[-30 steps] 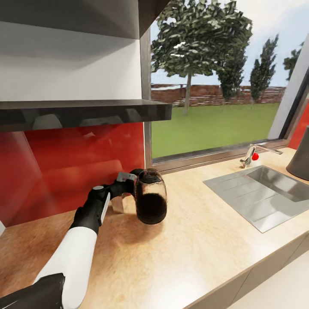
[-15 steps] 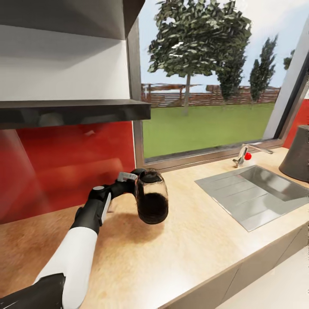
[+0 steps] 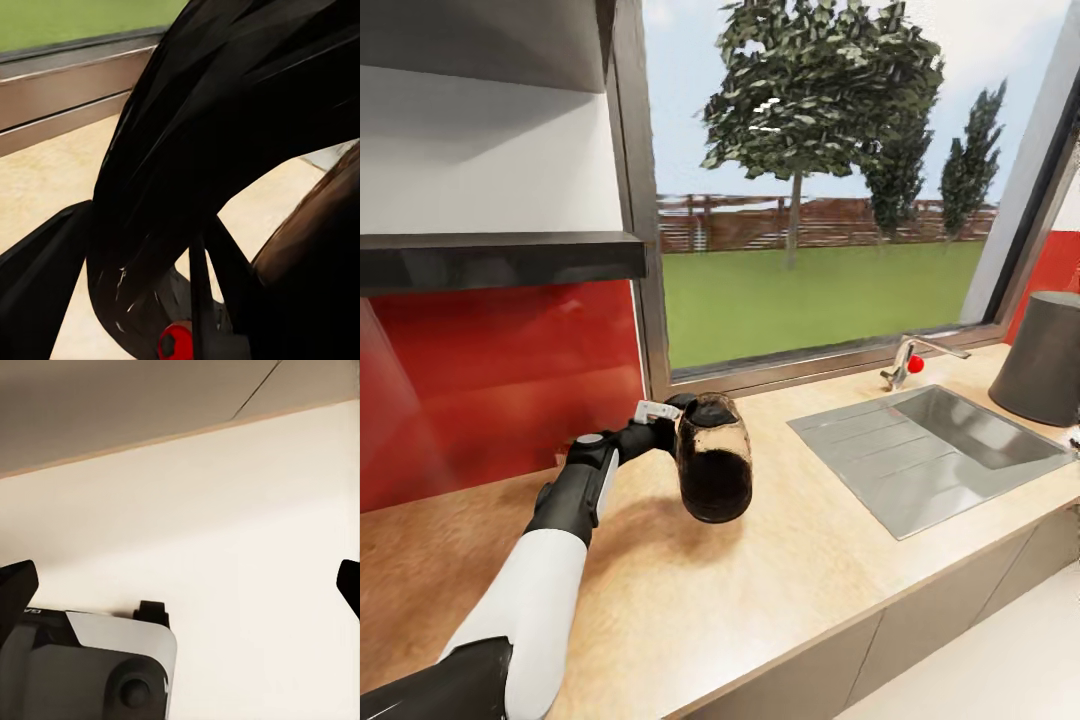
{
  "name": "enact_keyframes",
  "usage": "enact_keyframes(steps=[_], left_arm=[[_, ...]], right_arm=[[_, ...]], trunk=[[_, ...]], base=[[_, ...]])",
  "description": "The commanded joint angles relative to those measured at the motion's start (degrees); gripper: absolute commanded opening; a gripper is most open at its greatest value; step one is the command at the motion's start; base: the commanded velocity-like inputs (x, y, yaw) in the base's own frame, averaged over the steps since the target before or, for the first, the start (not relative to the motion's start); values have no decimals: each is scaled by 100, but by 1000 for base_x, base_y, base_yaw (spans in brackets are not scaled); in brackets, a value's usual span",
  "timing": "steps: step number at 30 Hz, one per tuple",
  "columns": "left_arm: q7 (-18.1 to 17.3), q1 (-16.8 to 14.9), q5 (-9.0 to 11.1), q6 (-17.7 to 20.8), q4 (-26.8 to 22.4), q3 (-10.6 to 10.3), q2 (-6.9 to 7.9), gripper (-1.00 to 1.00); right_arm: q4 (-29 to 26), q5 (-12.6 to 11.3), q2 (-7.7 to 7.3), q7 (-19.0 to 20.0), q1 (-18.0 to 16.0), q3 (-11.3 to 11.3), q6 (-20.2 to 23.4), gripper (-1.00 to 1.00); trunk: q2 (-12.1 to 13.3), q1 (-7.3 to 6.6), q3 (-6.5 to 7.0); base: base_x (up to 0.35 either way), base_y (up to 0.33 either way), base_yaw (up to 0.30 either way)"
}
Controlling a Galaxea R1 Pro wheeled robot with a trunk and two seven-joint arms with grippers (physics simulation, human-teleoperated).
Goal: Set up a coffee station on the kitchen countertop: keep the coffee maker on the countertop, move the bottle of coffee from the kitchen shelf to the counter next to the coffee maker, place a paper coffee filter on top of the coffee maker, put the saucer next to the coffee maker with the coffee cup on the saucer, and place the electric kettle next to the coffee maker.
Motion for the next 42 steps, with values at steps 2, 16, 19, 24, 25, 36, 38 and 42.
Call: enact_keyframes(steps=[2,16,19,24,25,36,38,42], left_arm=[[-55,30,-22,28,-10,33,-10,-100],[-53,158,-20,21,-47,-41,-10,-100],[-50,183,-22,14,-47,-47,-10,-100],[-56,298,-20,19,-75,-171,-10,-100],[-55,308,-18,27,-90,-246,-10,-100],[-34,339,779,34,-138,-859,-10,-100],[-32,340,797,34,-138,-883,-10,-100],[-29,342,827,34,-139,-895,-10,-100]], right_arm=[[1,-53,0,-10,-3,53,-9,100],[6,-62,-185,-11,470,49,29,100],[5,-68,-159,-11,471,49,29,100],[4,-74,-150,-9,471,49,28,100],[4,-72,-150,-10,471,49,25,100],[5,-69,-141,-8,471,51,4,100],[5,-73,-141,-5,471,50,4,100],[4,-78,-141,-3,471,48,3,100]], trunk=[[-14,4,-13],[-14,4,-13],[-14,4,-13],[-14,4,-13],[-14,4,-13],[-14,4,-13],[-14,4,-13],[-14,4,-13]], base=[[0,-263,0],[0,-263,0],[0,-263,0],[0,-264,0],[0,-265,0],[0,-266,0],[0,-266,0],[0,-266,0]])
